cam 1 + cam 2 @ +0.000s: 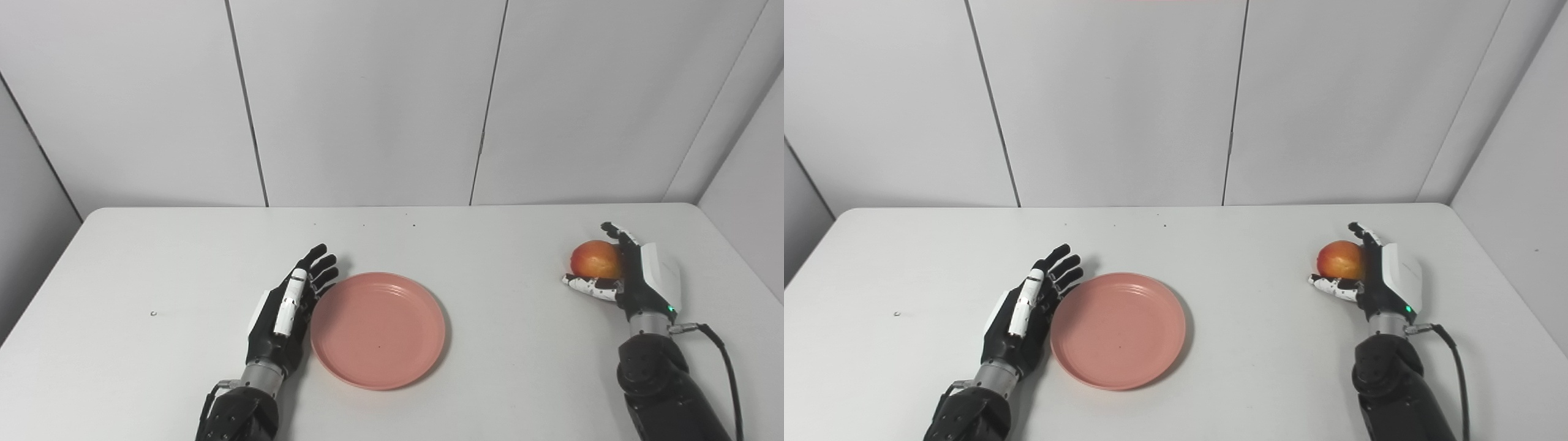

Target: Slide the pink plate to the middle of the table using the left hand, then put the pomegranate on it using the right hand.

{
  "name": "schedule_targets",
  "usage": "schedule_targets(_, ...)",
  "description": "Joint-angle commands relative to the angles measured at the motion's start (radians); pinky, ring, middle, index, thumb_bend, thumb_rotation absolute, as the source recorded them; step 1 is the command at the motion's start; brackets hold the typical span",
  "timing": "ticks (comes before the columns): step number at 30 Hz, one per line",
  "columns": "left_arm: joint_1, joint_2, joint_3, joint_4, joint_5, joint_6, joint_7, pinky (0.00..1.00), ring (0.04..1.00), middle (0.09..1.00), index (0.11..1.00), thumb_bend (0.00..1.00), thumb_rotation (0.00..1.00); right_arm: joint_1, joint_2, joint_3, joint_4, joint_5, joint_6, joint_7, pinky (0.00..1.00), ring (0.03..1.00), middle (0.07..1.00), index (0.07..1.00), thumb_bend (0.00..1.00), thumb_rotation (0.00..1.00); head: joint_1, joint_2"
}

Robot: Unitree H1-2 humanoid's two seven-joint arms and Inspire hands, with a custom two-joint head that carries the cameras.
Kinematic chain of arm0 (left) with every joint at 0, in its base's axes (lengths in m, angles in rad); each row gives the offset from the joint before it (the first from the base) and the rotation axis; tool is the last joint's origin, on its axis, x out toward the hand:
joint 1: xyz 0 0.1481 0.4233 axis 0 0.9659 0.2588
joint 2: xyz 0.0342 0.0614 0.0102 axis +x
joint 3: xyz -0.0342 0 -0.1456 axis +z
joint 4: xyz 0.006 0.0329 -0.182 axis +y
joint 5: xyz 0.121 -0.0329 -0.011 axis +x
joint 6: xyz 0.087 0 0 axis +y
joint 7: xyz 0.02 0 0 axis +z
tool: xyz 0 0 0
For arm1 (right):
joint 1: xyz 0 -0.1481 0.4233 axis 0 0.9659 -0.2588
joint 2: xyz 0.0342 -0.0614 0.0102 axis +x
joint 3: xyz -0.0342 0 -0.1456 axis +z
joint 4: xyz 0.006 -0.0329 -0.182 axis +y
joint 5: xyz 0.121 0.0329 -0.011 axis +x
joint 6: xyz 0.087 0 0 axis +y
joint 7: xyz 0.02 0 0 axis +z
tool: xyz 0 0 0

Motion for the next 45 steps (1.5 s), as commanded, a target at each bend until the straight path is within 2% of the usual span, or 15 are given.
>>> schedule_targets(1,0.001,-0.003,-0.001,-0.017,-0.005,0.008,0.0,0.85,0.881,0.872,0.848,0.3,0.89,-0.021,-0.015,0.003,-0.003,0.015,-0.027,0.004,0.56,0.7,0.795,0.776,0.7,0.04,0.001,-0.001)
schedule_targets(2,0.001,-0.003,-0.001,-0.016,-0.005,0.007,0.0,0.85,0.881,0.873,0.849,0.3,0.89,-0.02,-0.013,0.0,-0.004,0.023,-0.027,0.004,0.55,0.69,0.792,0.775,0.7,0.03,0.001,-0.001)
schedule_targets(3,0.001,-0.003,-0.001,-0.016,-0.005,0.007,0.0,0.85,0.882,0.873,0.85,0.3,0.89,-0.019,-0.011,-0.002,-0.005,0.028,-0.028,0.004,0.33,0.454,0.691,0.77,0.68,0.01,0.001,-0.001)
schedule_targets(4,0.001,-0.002,-0.002,-0.015,-0.004,0.004,-0.001,0.85,0.882,0.873,0.851,0.3,0.89,-0.017,-0.01,-0.001,-0.005,0.026,-0.03,-0.004,0.26,0.374,0.657,0.768,0.67,0.01,0.001,-0.001)
schedule_targets(6,0.001,-0.002,-0.003,-0.016,-0.002,0.005,-0.001,0.85,0.881,0.873,0.85,0.3,0.89,-0.014,-0.01,0.005,-0.003,0.013,-0.033,-0.024,0.26,0.436,0.527,0.731,0.56,0.0,0.001,-0.001)
schedule_targets(8,0.001,-0.003,-0.003,-0.018,-0.002,0.008,0.001,0.85,0.88,0.871,0.846,0.3,0.89,-0.011,-0.007,0.008,-0.003,-0.001,-0.028,-0.052,0.22,0.444,0.496,0.668,0.54,0.0,0.002,0.0)
schedule_targets(10,0.001,-0.003,-0.003,-0.018,-0.002,0.007,0.001,0.85,0.879,0.87,0.844,0.3,0.89,-0.005,-0.002,0.008,-0.01,0.0,-0.027,-0.065,0.17,0.399,0.499,0.528,0.52,0.0,0.002,0.0)
schedule_targets(16,0.001,-0.004,-0.004,-0.024,0.003,0.02,0.007,0.85,0.878,0.87,0.846,0.29,0.89,0.007,0.009,0.003,-0.029,0.01,-0.051,-0.1,0.21,0.442,0.481,0.49,0.52,0.0,0.003,0.002)
schedule_targets(21,0.0,-0.004,-0.004,-0.018,0.001,0.013,0.004,0.85,0.878,0.87,0.844,0.29,0.9,0.009,0.016,0.001,-0.035,0.014,-0.079,-0.128,0.22,0.388,0.508,0.49,0.52,0.0,0.004,0.001)
schedule_targets(24,-0.001,-0.008,-0.003,-0.015,0.0,0.011,0.007,0.85,0.876,0.868,0.841,0.29,0.88,0.017,0.027,-0.005,-0.076,0.019,-0.094,-0.143,0.24,0.355,0.468,0.548,0.51,0.0,0.007,0.001)
schedule_targets(28,-0.001,-0.011,-0.005,-0.017,0.002,0.016,0.008,0.85,0.877,0.868,0.839,0.29,0.9,0.03,0.042,-0.003,-0.15,0.011,-0.121,-0.158,0.25,0.356,0.468,0.551,0.51,0.0,0.013,0.001)
schedule_targets(31,0.0,-0.015,-0.006,-0.024,0.004,0.026,0.014,0.85,0.876,0.867,0.839,0.28,0.9,0.044,0.064,-0.001,-0.231,0.027,-0.144,-0.138,0.28,0.364,0.486,0.549,0.51,0.0,0.016,0.002)
schedule_targets(33,-0.001,-0.018,-0.006,-0.027,0.004,0.029,0.016,0.85,0.878,0.869,0.844,0.28,0.9,0.052,0.078,0.008,-0.284,0.037,-0.143,-0.114,0.27,0.426,0.462,0.532,0.51,0.0,0.019,0.004)
schedule_targets(40,-0.001,-0.025,-0.013,-0.028,0.016,0.024,0.024,0.85,0.878,0.87,0.845,0.27,0.93,0.072,0.124,0.063,-0.414,0.068,-0.13,-0.001,0.35,0.389,0.504,0.536,0.51,0.0,0.03,0.007)
schedule_targets(45,-0.002,-0.019,-0.021,-0.024,0.03,0.015,0.021,0.86,0.883,0.873,0.849,0.27,0.99,0.071,0.158,0.112,-0.44,0.048,-0.154,0.026,0.37,0.393,0.506,0.538,0.51,0.0,0.03,0.008)
